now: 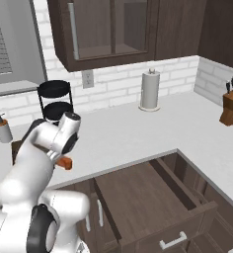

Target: Pick up the knife from the drawer and place it on the cutting board. Then place the meat from the plate to the cutting board.

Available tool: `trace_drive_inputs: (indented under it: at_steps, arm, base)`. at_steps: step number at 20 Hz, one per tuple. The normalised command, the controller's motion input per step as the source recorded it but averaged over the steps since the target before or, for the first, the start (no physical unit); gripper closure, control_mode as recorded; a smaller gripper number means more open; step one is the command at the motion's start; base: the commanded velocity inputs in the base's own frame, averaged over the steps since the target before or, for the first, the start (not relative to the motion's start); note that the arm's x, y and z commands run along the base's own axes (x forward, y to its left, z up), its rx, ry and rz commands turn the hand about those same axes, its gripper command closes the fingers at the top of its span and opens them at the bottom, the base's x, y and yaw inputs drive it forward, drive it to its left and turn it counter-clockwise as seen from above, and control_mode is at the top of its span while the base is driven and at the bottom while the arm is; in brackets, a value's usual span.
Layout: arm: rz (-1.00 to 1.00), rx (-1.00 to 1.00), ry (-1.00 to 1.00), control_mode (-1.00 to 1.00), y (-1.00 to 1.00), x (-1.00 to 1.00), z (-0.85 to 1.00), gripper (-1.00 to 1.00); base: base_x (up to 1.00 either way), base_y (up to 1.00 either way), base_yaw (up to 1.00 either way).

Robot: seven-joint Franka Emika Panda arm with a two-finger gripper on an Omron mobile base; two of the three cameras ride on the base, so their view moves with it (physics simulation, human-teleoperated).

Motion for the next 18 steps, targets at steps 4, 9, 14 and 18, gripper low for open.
trace_drive_inputs:
  at_steps: [4,9,14,18]
  arm:
    - [-0.12,0.00,0.00,-1.00,1.00,0.00,0.01,1.00]
    - [-0.32,0.00,0.00,-1.00,0.90,0.04,0.00,1.00]
    - [-0.38,0.00,0.01,-1.00,0.44,0.18,0.00,1.00]
    - [-0.23,0.02,0.05,-1.00,0.02,0.20,0.00,1.00]
  base:
    - [0.00,0.00,0.00]
    - [0.00,0.00,0.00]
    - [0.00,0.00,0.00]
    - [0.00,0.00,0.00]
